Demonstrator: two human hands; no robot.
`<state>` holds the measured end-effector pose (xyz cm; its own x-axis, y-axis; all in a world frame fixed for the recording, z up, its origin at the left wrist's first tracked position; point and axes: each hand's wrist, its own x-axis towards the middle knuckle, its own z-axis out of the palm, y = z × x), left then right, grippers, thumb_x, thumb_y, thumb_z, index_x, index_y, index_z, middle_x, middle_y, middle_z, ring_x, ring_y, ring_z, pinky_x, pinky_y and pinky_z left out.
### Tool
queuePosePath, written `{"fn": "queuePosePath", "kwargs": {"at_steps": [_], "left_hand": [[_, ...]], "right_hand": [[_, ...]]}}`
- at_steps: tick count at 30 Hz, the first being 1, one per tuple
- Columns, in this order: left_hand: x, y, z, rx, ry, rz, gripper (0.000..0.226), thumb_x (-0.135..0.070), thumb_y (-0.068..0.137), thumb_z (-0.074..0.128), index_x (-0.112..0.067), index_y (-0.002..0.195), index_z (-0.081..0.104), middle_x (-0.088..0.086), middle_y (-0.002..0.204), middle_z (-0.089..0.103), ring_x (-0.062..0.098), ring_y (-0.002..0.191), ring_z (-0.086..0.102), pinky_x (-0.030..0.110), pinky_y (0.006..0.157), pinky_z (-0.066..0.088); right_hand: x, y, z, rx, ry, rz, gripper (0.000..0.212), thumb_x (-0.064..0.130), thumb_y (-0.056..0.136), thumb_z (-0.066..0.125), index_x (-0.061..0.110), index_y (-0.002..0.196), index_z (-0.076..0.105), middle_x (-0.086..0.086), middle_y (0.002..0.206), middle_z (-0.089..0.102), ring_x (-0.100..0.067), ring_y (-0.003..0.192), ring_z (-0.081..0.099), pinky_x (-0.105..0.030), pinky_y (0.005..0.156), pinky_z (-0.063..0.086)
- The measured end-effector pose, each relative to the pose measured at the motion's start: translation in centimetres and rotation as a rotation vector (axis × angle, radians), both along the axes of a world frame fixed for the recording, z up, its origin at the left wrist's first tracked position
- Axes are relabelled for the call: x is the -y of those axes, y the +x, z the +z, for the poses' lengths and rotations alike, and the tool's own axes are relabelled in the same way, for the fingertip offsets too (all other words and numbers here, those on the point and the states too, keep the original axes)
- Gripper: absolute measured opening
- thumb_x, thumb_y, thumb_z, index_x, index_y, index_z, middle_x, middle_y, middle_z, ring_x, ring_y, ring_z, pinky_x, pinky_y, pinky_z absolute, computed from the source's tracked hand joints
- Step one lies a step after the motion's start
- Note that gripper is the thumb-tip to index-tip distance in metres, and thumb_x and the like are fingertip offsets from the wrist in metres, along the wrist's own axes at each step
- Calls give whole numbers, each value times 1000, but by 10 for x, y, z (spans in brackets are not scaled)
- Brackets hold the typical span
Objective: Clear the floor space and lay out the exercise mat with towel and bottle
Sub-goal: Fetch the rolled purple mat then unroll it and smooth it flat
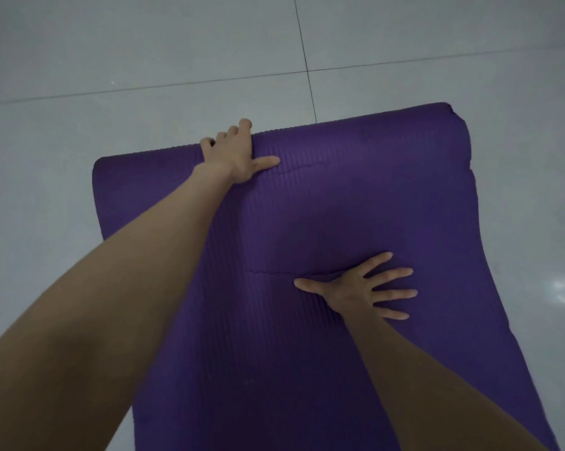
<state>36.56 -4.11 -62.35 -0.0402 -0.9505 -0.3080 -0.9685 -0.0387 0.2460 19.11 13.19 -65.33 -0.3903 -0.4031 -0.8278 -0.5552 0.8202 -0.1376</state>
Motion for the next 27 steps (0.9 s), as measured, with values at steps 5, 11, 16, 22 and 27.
{"fn": "queuePosePath", "kwargs": {"at_steps": [5, 11, 16, 22, 27], "left_hand": [[14, -14, -18, 104, 39, -19, 84, -61, 74, 65, -12, 135, 35, 14, 138, 41, 30, 129, 36, 50, 109, 17], [17, -8, -51, 24, -46, 54, 90, -60, 64, 73, -15, 132, 34, 17, 133, 36, 32, 129, 29, 56, 113, 3], [29, 3, -62, -29, 67, 50, 96, -66, 61, 71, -20, 136, 34, 18, 137, 34, 34, 133, 26, 54, 113, 2], [29, -16, -25, 119, -19, 0, 83, -60, 62, 76, -7, 119, 47, 15, 123, 54, 31, 117, 47, 44, 104, 24], [1, -13, 27, 144, -40, -157, 69, -76, 67, 58, -11, 88, 46, 6, 85, 57, 27, 78, 51, 33, 72, 33]], "right_hand": [[-1, 0, -3, -1, -2, 26, 172, 82, 31, 73, 15, 132, -48, -22, 138, -52, -51, 131, -38, -71, 101, -16], [36, 8, -2, 33, -148, 372, 167, 83, 36, 71, 20, 129, -51, -13, 128, -62, -43, 128, -47, -74, 98, -18], [67, 22, -13, 7, -65, 233, 171, 83, 31, 73, 17, 122, -56, -18, 130, -60, -44, 125, -49, -74, 96, -20], [69, 22, -8, 13, -61, 255, 170, 84, 29, 72, 18, 118, -57, -18, 132, -59, -43, 126, -48, -74, 96, -20], [68, 22, 0, -7, -41, 253, 171, 82, 30, 74, 18, 122, -55, -17, 135, -57, -43, 128, -46, -73, 99, -17]]}}
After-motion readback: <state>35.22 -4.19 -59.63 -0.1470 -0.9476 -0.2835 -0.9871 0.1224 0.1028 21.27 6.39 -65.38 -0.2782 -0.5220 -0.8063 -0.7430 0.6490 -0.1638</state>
